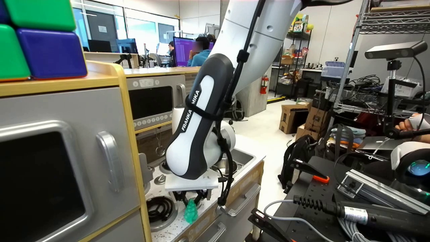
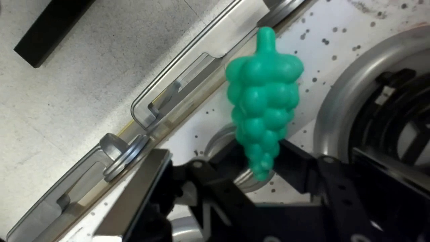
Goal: Remove the grape plush from the stove and put it in the pot
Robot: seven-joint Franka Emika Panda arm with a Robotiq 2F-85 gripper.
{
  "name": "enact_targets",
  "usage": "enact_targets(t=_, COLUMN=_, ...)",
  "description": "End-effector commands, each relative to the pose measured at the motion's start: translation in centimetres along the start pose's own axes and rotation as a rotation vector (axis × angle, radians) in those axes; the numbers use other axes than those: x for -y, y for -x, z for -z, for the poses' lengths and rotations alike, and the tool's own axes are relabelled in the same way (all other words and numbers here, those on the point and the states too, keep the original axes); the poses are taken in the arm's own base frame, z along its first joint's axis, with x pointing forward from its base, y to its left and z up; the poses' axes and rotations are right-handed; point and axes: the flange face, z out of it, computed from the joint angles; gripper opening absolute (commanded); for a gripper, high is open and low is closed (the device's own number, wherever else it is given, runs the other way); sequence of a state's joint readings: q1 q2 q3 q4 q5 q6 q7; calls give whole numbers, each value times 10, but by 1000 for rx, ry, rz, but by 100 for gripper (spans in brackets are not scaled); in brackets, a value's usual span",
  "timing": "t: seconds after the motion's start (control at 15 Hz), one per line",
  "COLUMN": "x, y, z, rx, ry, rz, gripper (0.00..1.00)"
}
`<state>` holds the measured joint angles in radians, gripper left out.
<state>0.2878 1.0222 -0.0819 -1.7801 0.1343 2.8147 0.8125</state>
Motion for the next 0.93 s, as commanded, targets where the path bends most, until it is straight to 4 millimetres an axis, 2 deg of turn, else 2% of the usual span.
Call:
enact_targets(t=0.0, x=-10, y=-30, z=55, rx=-57, ry=-135, rz=-80, gripper=6)
enact_targets(t=0.07, x=-15, y=-33, z=64, rx=-55, ry=-147, rz=-99, gripper=3)
enact_targets(t=0.13, x=-18, y=-43, z=79, rx=-89, ry=-182, rz=-117, gripper=6)
enact_targets(t=0.33, x=-25, y=-77, z=128, rx=-195, ry=-308, rz=-176, gripper=6)
enact_targets(t=0.47, x=-35, y=-96, z=151, rx=-239, ry=-358, rz=-219, gripper=6)
enact_targets(t=0.6, x=-48, y=-111, z=151, rx=-237, ry=-352, rz=-257, gripper=6)
enact_targets(t=0.87, x=-87, y=-133, z=116, rx=-226, ry=-277, rz=-356, gripper=6)
